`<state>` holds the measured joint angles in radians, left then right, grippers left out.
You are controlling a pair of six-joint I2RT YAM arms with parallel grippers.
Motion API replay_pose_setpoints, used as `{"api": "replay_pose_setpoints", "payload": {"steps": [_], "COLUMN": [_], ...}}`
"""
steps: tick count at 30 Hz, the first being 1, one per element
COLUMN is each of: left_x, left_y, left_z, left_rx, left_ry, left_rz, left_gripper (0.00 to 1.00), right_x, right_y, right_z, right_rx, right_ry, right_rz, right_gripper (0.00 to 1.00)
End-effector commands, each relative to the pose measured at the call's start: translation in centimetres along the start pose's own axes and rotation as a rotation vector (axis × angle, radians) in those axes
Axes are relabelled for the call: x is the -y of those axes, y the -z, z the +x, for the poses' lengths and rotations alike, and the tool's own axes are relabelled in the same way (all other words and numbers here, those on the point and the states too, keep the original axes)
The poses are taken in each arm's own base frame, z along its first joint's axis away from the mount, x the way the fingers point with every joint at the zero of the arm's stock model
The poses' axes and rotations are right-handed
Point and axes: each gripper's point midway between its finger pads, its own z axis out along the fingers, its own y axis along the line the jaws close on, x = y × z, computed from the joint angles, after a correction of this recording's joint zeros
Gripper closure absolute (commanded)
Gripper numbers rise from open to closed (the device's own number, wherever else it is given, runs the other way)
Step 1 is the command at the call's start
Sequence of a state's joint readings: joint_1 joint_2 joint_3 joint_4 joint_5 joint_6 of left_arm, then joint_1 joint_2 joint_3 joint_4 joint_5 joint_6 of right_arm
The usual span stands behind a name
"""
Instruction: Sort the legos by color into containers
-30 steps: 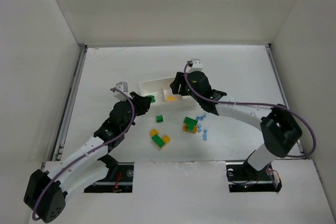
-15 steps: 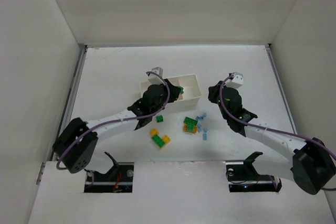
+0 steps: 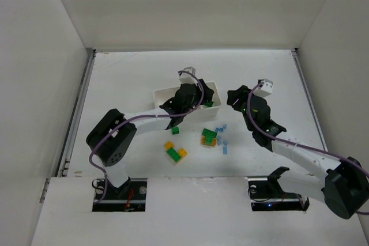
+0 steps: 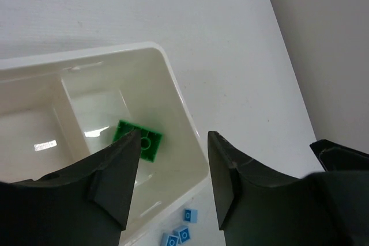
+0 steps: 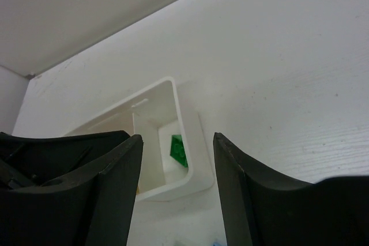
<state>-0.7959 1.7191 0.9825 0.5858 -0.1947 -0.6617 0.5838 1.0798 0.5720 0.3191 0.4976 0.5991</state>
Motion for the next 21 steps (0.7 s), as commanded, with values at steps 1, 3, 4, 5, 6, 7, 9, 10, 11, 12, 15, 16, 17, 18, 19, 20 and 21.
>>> {"api": "replay_pose_setpoints", "payload": {"steps": [1, 3, 4, 5, 6, 7, 9, 10, 11, 12, 15, 16, 17, 18, 19, 20, 21], "left_x": [2.6, 2.5, 2.4, 2.3, 2.2, 2.0, 1.1, 0.5, -0.1, -0.9, -2.6, -3.0, -3.2, -3.3, -3.4, -3.3, -3.1], "left_y": [0.5, 1.4, 2.0, 2.8, 3.7, 4.7, 6.9, 7.9, 8.8, 9.8, 12.3, 12.9, 13.3, 13.7, 14.0, 14.1, 14.3], "left_z": [-4.4, -5.4, -5.9, -6.5, -6.8, -7.1, -7.0, -6.7, -6.3, -5.8, -3.7, -3.0, -2.3, -1.7, -1.2, -0.7, -0.3], "left_rx": [0.112, 0.138, 0.153, 0.169, 0.180, 0.192, 0.201, 0.203, 0.199, 0.194, 0.145, 0.128, 0.113, 0.100, 0.088, 0.075, 0.064], "left_ry": [-0.008, -0.014, -0.014, -0.012, -0.011, -0.011, -0.009, -0.006, -0.002, 0.000, -0.017, -0.025, -0.031, -0.037, -0.042, -0.048, -0.062], "left_rz": [0.059, 0.056, 0.052, 0.051, 0.052, 0.052, 0.050, 0.043, 0.037, 0.027, 0.003, 0.000, 0.001, 0.002, 0.003, 0.008, 0.015], "left_gripper": [0.50, 0.49, 0.49, 0.51, 0.53, 0.56, 0.59, 0.60, 0.62, 0.63, 0.64, 0.64, 0.64, 0.64, 0.64, 0.64, 0.64], "right_x": [-1.2, -1.4, -1.6, -1.8, -2.2, -2.6, -3.2, -3.3, -3.4, -3.5, -3.2, -2.6, -1.8, -0.9, 0.1, 1.1, 2.2], "right_y": [0.0, -0.1, -0.1, -0.2, -0.3, -0.3, -0.1, 0.2, 0.6, 1.3, 3.2, 3.6, 3.9, 4.0, 4.0, 3.8, 3.3], "right_z": [-0.9, -0.7, -0.5, -0.2, 0.2, 0.6, 1.8, 2.7, 3.5, 5.0, 8.2, 8.8, 9.2, 9.6, 10.1, 10.5, 10.7], "right_rx": [0.031, 0.025, 0.019, 0.010, -0.005, -0.020, -0.057, -0.084, -0.106, -0.146, -0.224, -0.234, -0.244, -0.254, -0.275, -0.291, -0.306], "right_ry": [-0.026, -0.016, -0.012, -0.006, 0.009, 0.026, 0.061, 0.073, 0.081, 0.091, 0.112, 0.124, 0.141, 0.154, 0.166, 0.182, 0.201], "right_rz": [-0.041, -0.046, -0.050, -0.052, -0.060, -0.066, -0.071, -0.070, -0.071, -0.076, -0.073, -0.053, -0.024, 0.012, 0.047, 0.086, 0.128], "right_gripper": [0.42, 0.47, 0.52, 0.58, 0.66, 0.73, 0.78, 0.78, 0.78, 0.76, 0.63, 0.57, 0.56, 0.56, 0.56, 0.56, 0.56]}}
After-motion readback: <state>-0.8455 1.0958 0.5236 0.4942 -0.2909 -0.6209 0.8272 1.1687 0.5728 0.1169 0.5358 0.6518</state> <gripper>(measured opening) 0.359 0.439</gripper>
